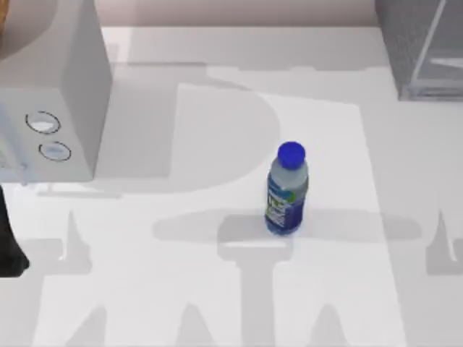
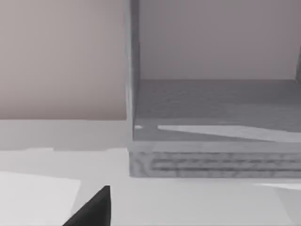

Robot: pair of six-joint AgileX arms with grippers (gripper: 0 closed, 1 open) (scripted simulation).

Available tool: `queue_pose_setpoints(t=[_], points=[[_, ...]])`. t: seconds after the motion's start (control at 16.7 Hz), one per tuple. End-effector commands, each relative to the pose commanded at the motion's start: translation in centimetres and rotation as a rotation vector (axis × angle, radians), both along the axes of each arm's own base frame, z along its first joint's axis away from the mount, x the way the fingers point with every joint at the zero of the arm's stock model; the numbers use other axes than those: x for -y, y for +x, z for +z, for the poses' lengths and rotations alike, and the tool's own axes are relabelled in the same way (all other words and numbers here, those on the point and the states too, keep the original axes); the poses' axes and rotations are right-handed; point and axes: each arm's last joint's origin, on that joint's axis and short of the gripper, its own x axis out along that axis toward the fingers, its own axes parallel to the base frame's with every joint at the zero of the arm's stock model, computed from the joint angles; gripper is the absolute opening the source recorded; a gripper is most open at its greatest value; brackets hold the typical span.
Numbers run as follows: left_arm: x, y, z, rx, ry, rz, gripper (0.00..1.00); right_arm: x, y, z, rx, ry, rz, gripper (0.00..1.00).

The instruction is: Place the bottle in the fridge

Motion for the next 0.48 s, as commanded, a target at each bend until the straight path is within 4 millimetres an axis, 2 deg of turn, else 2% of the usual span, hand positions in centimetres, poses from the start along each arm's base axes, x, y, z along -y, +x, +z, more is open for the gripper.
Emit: queue_pose_setpoints(t=[0.24,0.48], points=[[0.0,0.0,0.0,0.0,0.0,0.0,1.0,-0.2,0.1,0.3,0.006,0.002,0.021,1.0],[0.0,0.0,0.0,0.0,0.0,0.0,1.0,-1.0,1.2,1.2,0.01,0.008,0.115,1.0]])
